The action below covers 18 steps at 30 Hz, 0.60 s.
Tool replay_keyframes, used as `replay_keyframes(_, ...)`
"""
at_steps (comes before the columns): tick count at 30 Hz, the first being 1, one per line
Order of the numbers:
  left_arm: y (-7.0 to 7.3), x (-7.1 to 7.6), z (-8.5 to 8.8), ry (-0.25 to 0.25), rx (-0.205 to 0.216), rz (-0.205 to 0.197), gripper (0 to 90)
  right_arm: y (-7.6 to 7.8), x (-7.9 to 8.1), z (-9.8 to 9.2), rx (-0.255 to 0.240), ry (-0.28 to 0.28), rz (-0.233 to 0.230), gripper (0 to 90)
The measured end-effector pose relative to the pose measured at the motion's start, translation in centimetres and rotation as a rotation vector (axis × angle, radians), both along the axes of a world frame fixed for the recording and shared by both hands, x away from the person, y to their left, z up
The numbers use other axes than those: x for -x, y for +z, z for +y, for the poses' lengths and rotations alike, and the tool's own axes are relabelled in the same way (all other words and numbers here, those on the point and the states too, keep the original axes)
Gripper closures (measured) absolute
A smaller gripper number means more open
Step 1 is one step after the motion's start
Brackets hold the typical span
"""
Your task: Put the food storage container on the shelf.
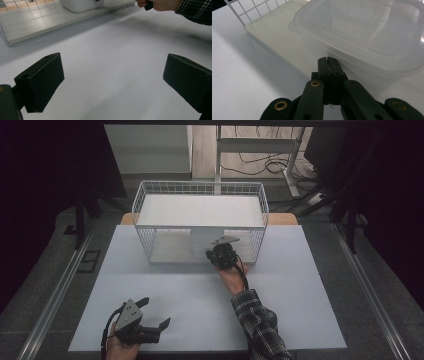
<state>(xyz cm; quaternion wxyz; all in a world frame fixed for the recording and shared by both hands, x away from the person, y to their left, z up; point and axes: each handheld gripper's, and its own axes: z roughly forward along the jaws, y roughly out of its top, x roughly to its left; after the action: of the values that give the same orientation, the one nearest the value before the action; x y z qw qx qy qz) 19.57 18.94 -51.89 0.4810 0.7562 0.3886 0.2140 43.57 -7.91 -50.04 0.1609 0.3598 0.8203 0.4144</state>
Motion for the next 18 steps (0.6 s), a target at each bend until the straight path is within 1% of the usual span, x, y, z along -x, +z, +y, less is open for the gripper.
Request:
replay_keyframes(2, 0.0, -0.1, 0.0, -0.007, -0.005, 0.008, 3.5, 0.1, 0.5, -0.1, 0.004, 0.017, 0.003, 89.2)
replay_keyframes(3, 0.0, -0.1, 0.0, -0.007, -0.005, 0.008, 3.5, 0.1, 0.5, -0.1, 0.004, 0.017, 0.003, 89.2)
replay_keyframes(4, -0.1, -0.1, 0.0, -0.009, -0.008, 0.012, 3.5, 0.3, 1.0, -0.3, -0.008, 0.034, 0.017, 83.9)
replay_keyframes(5, 0.0, -0.1, 0.0, -0.01, -0.01, 0.014, 3.6, 0.3, 1.3, -0.4, -0.014, 0.04, 0.022, 80.8)
replay_keyframes(6, 0.0, -0.1, 0.0, -0.01, -0.01, 0.014, 3.5, 0.3, 1.3, -0.4, -0.014, 0.04, 0.022, 80.8)
replay_keyframes(7, 0.0, -0.1, 0.0, -0.01, -0.013, 0.015, 3.5, 0.5, 1.8, -0.7, -0.018, 0.049, 0.024, 73.0)
replay_keyframes(8, 0.0, -0.1, 0.0, -0.008, -0.016, 0.017, 3.5, 0.5, 1.8, -0.7, -0.018, 0.049, 0.024, 73.0)
replay_keyframes(9, 0.0, -0.2, 0.0, -0.01, -0.014, 0.023, 3.6, 0.6, 2.3, -0.9, -0.02, 0.058, 0.031, 65.5)
replay_keyframes(10, 0.0, -0.2, 0.0, -0.01, -0.014, 0.023, 3.6, 0.6, 2.3, -0.9, -0.02, 0.058, 0.031, 65.5)
replay_keyframes(11, -0.1, -0.2, 0.0, -0.01, -0.018, 0.027, 3.6, 0.8, 2.9, -1.2, -0.022, 0.064, 0.035, 58.2)
replay_keyframes(13, -0.1, -0.3, 0.0, -0.013, -0.018, 0.03, 3.5, 0.9, 3.2, -1.4, -0.019, 0.069, 0.037, 52.7)
replay_keyframes(14, -0.1, -0.3, 0.0, -0.013, -0.018, 0.03, 3.5, 0.9, 3.2, -1.4, -0.019, 0.069, 0.037, 52.7)
replay_keyframes(15, -0.1, -0.3, 0.0, -0.014, -0.018, 0.033, 3.5, 1.0, 3.5, -1.5, -0.014, 0.07, 0.032, 49.6)
replay_keyframes(16, -0.1, -0.3, 0.0, -0.016, -0.019, 0.034, 3.5, 1.2, 3.8, -1.7, -0.017, 0.079, 0.034, 44.3)
replay_keyframes(17, -0.1, -0.3, 0.0, -0.016, -0.018, 0.035, 3.5, 1.2, 3.8, -1.7, -0.017, 0.079, 0.034, 44.3)
replay_keyframes(18, -0.1, -0.3, 0.0, -0.017, -0.016, 0.036, 3.5, 1.4, 4.3, -1.8, -0.019, 0.082, 0.034, 40.6)
